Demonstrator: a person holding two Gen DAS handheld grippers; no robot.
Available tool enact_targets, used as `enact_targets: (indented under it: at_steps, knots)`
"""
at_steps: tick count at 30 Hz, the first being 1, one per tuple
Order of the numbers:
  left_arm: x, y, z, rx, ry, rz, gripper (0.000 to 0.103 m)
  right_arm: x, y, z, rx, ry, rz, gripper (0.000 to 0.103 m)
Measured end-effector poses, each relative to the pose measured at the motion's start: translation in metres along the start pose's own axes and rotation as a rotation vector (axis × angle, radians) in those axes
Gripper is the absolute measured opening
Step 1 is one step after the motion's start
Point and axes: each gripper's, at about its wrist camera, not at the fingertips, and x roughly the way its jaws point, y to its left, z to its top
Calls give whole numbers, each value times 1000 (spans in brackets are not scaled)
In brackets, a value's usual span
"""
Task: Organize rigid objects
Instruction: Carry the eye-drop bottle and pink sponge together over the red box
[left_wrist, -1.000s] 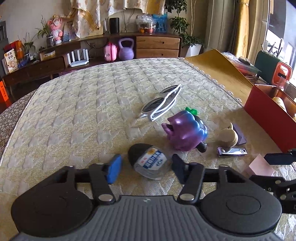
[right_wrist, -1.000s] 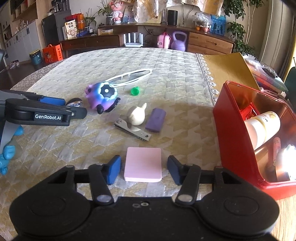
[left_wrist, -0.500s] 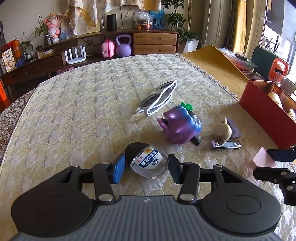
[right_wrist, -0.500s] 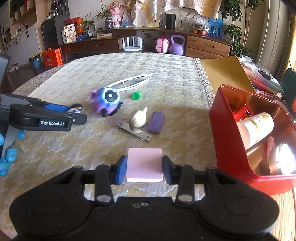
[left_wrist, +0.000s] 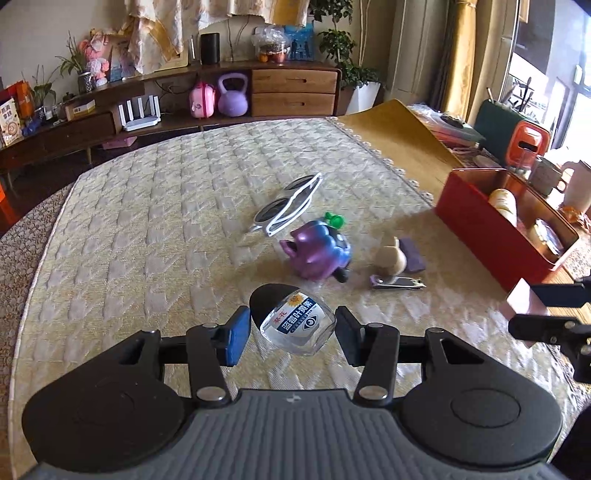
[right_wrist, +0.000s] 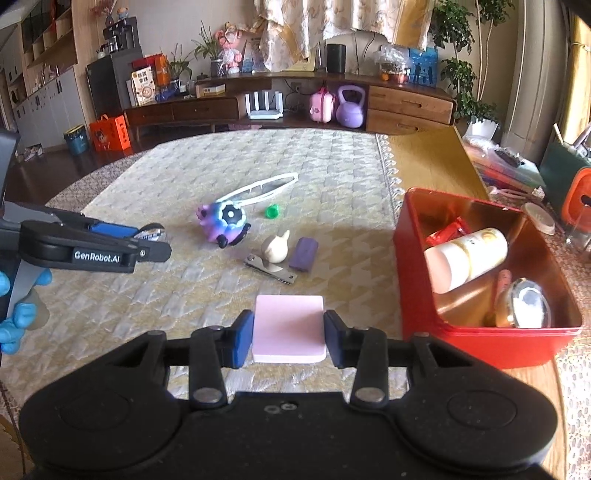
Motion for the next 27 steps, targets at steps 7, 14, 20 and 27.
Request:
enact_targets:
  at_steps: [7,14,20,27]
  knots:
    - [-21,-20,5,29,-7,-33,49,-28,-8,1,14,-31,6,40]
    - [-34,-52,13,90,-27,-79,49,-48,-30,-2,35,-49,-34,40]
    - [-35,-85,21,124,-29,-133,49,-60,-59,-4,82,-64,-58,40]
    - [-30,-123,31,156,-18,-188,49,-71,-84,-3,103,-82,-83,40]
